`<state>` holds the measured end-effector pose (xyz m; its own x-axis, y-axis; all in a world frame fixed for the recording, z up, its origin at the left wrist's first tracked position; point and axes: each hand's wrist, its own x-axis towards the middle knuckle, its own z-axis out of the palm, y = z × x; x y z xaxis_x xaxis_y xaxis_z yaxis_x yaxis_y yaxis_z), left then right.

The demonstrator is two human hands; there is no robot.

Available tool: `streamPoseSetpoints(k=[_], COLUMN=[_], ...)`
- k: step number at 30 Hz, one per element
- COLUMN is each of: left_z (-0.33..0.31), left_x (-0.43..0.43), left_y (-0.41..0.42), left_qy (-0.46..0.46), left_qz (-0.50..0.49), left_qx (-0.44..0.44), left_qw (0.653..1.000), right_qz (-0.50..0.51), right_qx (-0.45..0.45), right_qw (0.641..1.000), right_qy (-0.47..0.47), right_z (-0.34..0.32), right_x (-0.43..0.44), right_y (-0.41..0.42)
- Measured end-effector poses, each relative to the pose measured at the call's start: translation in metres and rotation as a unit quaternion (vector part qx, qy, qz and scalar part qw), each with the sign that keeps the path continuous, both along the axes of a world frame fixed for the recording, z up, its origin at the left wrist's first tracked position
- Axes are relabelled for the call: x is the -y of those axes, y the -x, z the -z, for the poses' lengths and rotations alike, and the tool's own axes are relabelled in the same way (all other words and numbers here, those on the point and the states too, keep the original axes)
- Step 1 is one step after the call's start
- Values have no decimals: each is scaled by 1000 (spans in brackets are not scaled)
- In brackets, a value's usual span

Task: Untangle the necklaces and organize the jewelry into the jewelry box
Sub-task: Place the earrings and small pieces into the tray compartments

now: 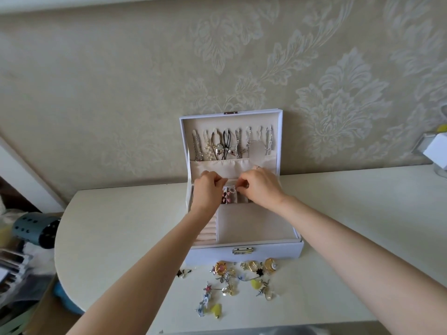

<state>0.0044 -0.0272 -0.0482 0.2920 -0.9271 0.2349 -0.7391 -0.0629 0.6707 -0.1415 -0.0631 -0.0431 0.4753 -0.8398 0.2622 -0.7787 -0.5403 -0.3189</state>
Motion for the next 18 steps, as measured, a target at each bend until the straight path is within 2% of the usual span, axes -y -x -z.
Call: streamPoseSetpoints(k=[8, 18], left_z=[12, 20], left_x=[-12, -19], left_y=[-6, -5], left_qy=[53, 59], left_qz=[20, 46], left_qx=[18, 18], left_qw=[998, 997], right_qz=[23, 14], right_qx=[-75, -97], right_qw=[996, 995], right_qy=[29, 17], right_z=[1, 1], right_x=[1, 5], right_y=[-9, -16])
